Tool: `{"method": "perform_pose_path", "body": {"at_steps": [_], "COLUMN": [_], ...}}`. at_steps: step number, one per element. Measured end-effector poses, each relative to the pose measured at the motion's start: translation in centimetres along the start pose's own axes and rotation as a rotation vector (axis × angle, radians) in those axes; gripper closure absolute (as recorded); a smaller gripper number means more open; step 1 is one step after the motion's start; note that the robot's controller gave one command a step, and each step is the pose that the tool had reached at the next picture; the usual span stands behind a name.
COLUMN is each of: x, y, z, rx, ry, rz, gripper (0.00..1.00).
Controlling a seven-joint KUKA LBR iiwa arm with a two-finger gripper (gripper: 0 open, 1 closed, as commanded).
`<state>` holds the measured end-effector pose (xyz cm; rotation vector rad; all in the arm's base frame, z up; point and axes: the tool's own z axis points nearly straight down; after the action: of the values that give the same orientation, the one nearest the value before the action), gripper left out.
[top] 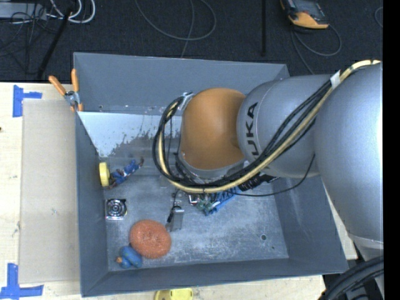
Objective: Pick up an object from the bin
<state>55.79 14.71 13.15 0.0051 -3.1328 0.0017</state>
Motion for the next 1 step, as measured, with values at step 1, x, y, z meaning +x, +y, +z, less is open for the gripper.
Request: {"method": "perform_pose_path", "body": {"at_steps": [1], "x": [-0.15], "y": [-0.06], "z": [-0.46], "rx": [-0.001], "ry": [-0.007], "rz": [0.003], "gripper": [0.00]}}
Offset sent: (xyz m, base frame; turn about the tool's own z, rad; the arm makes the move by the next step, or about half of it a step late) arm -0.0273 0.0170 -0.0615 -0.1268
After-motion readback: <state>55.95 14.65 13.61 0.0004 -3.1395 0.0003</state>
